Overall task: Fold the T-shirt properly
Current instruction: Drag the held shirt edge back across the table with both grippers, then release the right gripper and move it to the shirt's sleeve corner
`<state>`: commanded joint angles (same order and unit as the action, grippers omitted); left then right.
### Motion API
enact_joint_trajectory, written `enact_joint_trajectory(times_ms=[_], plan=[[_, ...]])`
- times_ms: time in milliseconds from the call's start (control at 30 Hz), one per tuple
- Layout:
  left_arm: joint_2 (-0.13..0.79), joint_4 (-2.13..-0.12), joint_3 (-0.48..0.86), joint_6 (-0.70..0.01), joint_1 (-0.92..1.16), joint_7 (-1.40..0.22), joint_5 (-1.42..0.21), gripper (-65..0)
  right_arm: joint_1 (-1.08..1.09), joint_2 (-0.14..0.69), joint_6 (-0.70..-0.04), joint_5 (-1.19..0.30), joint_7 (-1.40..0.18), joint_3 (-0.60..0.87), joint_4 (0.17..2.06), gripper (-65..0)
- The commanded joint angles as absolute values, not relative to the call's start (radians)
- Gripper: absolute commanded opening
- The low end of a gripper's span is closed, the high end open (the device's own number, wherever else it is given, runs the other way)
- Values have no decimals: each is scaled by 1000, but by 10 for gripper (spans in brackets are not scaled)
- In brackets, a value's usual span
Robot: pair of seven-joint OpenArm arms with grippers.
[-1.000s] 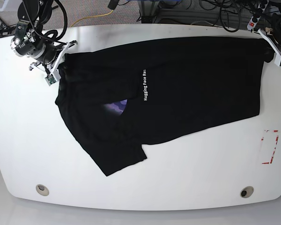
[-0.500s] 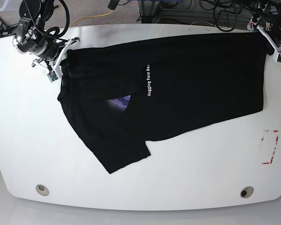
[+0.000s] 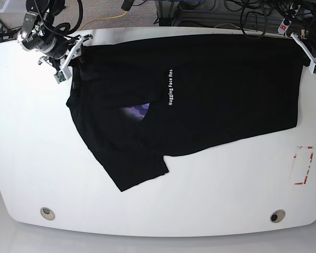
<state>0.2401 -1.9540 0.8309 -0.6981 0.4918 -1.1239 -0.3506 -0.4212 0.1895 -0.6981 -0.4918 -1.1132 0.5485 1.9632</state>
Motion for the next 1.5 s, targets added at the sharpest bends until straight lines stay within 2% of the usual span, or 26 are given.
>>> enact_joint_trajectory(times_ms=[200,267,600,733,900,1133,1267,1500], plan=[[240,-1954,831,-698,493,-1125,-351,-385,-375,200,-698,-625,-1150,615,1989,-163],[240,-1954,831,-698,492,-1125,-351,-354,-340,209,-698,-638,-1167,628,1988,-133],[251,-1959,840,-698,433,-1129,-357,-350,-73,217,-698,-516,-1188,631,1873,-117],[260,-1960,840,-698,429,-1129,-355,-350,-53,252,-698,-558,-1233,631,1854,-117],[260,-1959,840,-698,427,-1129,-352,-350,-48,252,-698,-585,-1227,631,1833,-117],[259,-1960,848,-698,403,-1129,-354,-350,151,266,-698,-575,-1198,628,1540,-117],[259,-1971,923,-698,398,-1129,-358,-350,260,275,-698,-484,-1164,605,1395,-119],[259,-1974,1024,-698,326,-1129,-387,-350,389,277,-698,-329,-1027,483,1199,-119]])
